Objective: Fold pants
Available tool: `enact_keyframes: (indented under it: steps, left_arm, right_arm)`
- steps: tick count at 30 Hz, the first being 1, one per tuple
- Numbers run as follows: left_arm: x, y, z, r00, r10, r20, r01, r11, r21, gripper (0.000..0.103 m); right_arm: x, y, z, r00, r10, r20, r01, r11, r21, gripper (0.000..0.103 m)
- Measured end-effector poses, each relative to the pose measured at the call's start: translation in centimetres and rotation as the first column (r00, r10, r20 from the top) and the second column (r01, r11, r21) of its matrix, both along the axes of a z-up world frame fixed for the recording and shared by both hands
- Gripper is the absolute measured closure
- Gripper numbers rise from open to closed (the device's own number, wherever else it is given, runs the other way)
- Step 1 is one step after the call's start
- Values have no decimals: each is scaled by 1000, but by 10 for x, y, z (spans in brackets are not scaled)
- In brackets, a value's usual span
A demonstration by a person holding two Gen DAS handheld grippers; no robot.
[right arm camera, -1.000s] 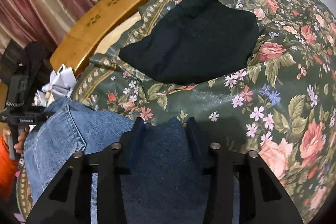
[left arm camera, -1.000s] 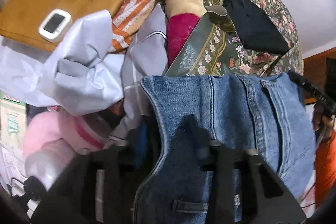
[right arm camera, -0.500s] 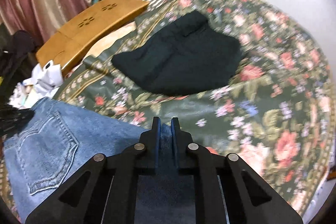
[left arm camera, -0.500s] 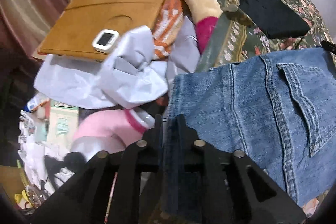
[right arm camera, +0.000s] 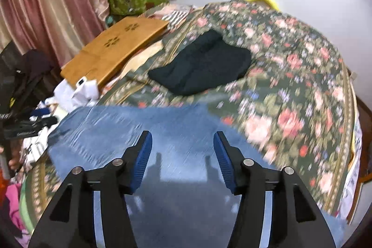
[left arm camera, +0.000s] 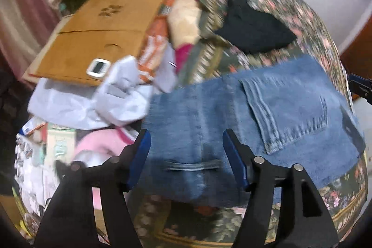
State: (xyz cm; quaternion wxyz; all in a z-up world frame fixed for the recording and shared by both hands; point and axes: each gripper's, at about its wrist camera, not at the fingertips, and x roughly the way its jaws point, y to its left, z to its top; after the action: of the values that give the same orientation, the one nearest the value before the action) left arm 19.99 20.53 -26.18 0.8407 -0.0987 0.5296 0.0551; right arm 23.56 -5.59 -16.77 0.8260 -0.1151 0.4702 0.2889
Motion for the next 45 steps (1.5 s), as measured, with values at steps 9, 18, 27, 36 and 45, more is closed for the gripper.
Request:
enact_keyframes:
  steps: [9, 18, 27, 36, 45]
  left_arm:
    - [-16, -18, -43, 992, -87, -90, 95, 991, 93, 36]
    - [-46, -13, -38, 996, -73, -52, 78, 992, 99, 36]
    - [-53, -17, -7, 1000, -22, -23, 24, 992, 121, 37]
    - [-20, -48, 51, 997, -22, 80, 11, 992, 129, 31]
    - [45, -146, 52, 987, -155, 46, 146, 977, 158, 22]
  right_arm:
    - [-52, -16, -35, 996, -48, -80, 49, 999, 9, 48]
    - [-50, -63, -12, 988, -125, -87, 130, 990, 52, 46]
    - [17, -156, -55, 904, -413, -114, 410, 911, -48, 42]
    - [-24, -252, -75, 848, -486, -209, 500, 866, 16, 33]
    - [-78, -353, -56, 763, -635, -120, 642, 766, 27, 31]
